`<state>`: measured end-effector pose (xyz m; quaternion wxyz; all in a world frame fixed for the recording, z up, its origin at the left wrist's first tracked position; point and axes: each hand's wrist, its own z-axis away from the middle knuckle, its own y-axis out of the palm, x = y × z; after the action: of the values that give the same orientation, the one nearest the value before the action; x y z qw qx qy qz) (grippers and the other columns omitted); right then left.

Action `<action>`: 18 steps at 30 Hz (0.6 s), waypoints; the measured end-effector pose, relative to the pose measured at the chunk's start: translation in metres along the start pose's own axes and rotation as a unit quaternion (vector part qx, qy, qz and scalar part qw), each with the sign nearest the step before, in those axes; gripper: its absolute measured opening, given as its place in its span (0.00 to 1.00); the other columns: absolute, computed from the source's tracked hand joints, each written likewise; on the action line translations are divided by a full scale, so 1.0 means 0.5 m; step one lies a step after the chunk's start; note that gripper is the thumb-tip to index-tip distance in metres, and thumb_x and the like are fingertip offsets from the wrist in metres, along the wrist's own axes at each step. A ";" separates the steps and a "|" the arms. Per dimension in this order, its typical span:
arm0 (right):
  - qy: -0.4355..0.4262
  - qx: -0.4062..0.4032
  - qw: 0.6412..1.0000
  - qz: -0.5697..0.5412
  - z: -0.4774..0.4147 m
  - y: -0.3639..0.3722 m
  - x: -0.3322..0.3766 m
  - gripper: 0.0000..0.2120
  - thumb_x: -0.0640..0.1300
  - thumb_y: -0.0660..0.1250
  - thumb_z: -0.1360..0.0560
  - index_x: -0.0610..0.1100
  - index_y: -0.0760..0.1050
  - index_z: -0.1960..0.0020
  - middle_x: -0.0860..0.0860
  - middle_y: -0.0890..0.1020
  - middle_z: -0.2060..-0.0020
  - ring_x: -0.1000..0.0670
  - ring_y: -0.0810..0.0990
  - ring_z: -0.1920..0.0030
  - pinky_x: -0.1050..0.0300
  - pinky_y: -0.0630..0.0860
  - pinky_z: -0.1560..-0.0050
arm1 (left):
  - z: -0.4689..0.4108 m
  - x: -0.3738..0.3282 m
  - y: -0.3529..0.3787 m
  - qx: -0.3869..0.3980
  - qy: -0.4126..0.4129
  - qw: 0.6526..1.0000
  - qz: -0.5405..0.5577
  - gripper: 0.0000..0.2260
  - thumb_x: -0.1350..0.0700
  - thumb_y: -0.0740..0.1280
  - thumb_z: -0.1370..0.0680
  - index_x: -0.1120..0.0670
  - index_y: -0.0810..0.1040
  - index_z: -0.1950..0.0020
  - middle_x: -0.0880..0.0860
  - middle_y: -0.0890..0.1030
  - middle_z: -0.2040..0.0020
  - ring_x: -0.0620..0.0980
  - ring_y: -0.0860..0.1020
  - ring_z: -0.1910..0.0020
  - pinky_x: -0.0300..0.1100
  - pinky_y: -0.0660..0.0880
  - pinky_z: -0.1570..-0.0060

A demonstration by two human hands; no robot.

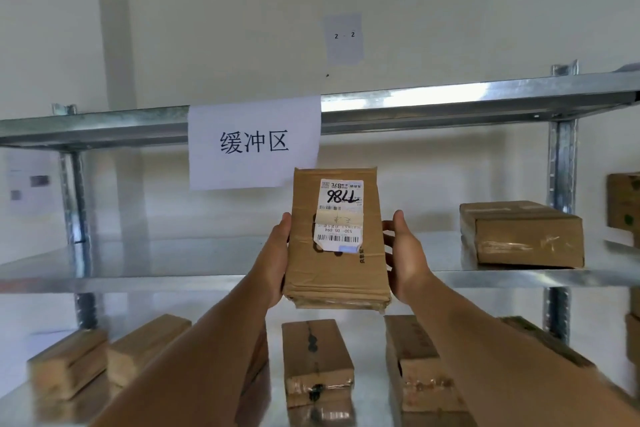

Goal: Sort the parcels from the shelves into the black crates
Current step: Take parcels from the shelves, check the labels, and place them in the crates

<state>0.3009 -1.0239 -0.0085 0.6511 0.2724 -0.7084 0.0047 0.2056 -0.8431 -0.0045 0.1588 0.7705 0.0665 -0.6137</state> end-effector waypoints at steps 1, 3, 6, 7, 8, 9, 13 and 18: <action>0.003 0.004 1.000 0.001 0.014 0.021 -0.012 0.25 0.63 0.52 0.16 0.43 0.76 0.44 0.47 0.86 0.50 0.45 0.84 0.49 0.50 0.79 0.53 | 0.020 -0.002 -0.023 -0.012 -0.001 1.000 0.003 0.26 0.36 0.49 0.18 0.46 0.78 0.34 0.55 0.83 0.40 0.58 0.82 0.42 0.60 0.76 0.38; 0.012 0.013 1.000 0.004 0.038 0.064 -0.043 0.25 0.62 0.52 0.16 0.44 0.78 0.44 0.46 0.86 0.50 0.44 0.84 0.49 0.48 0.79 0.52 | 0.058 -0.001 -0.074 -0.035 -0.015 0.999 0.020 0.26 0.34 0.51 0.19 0.47 0.79 0.34 0.56 0.82 0.39 0.60 0.81 0.41 0.62 0.73 0.36; 0.021 0.023 0.999 0.008 0.073 0.137 -0.091 0.25 0.62 0.52 0.16 0.45 0.78 0.43 0.45 0.87 0.50 0.42 0.85 0.48 0.44 0.81 0.45 | 0.114 -0.004 -0.151 -0.073 -0.028 0.996 0.033 0.26 0.33 0.53 0.20 0.48 0.80 0.36 0.57 0.83 0.41 0.61 0.81 0.42 0.62 0.73 0.36; 0.024 0.029 0.999 0.009 0.080 0.164 -0.106 0.25 0.63 0.52 0.16 0.46 0.78 0.42 0.44 0.86 0.50 0.42 0.85 0.48 0.44 0.81 0.44 | 0.132 -0.006 -0.178 -0.082 -0.030 0.996 0.031 0.27 0.33 0.53 0.20 0.48 0.80 0.35 0.57 0.83 0.41 0.61 0.81 0.42 0.62 0.73 0.36; 0.029 0.038 0.999 0.010 0.090 0.193 -0.120 0.25 0.63 0.51 0.16 0.46 0.78 0.42 0.44 0.86 0.49 0.41 0.85 0.48 0.42 0.80 0.42 | 0.150 -0.006 -0.207 -0.091 -0.033 0.995 0.031 0.27 0.33 0.53 0.20 0.48 0.79 0.34 0.57 0.83 0.40 0.62 0.81 0.42 0.63 0.73 0.36; 0.036 0.046 0.998 0.013 0.100 0.220 -0.134 0.25 0.63 0.51 0.16 0.46 0.78 0.41 0.44 0.86 0.49 0.40 0.85 0.47 0.40 0.80 0.41 | 0.170 -0.005 -0.235 -0.100 -0.034 0.994 0.033 0.28 0.33 0.53 0.20 0.48 0.78 0.33 0.57 0.83 0.40 0.62 0.81 0.42 0.63 0.73 0.37; 0.062 0.090 0.994 0.023 0.126 0.333 -0.213 0.25 0.62 0.52 0.16 0.46 0.79 0.43 0.45 0.87 0.51 0.41 0.85 0.47 0.39 0.78 0.39 | 0.250 -0.003 -0.349 -0.166 -0.037 0.985 0.023 0.26 0.36 0.51 0.18 0.51 0.80 0.37 0.57 0.85 0.47 0.57 0.85 0.53 0.49 0.83 0.61; 0.094 0.146 0.984 0.037 0.140 0.498 -0.334 0.22 0.63 0.53 0.17 0.52 0.79 0.43 0.47 0.88 0.51 0.42 0.86 0.47 0.39 0.78 0.37 | 0.325 0.002 -0.514 -0.292 -0.053 0.955 -0.014 0.25 0.35 0.56 0.19 0.51 0.82 0.39 0.57 0.86 0.50 0.57 0.85 0.52 0.52 0.81 0.50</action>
<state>0.1395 -0.7736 -0.0871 0.6678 0.3363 -0.6450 0.1577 -0.0207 -0.6545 -0.0793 0.3715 0.6557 0.2447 -0.6100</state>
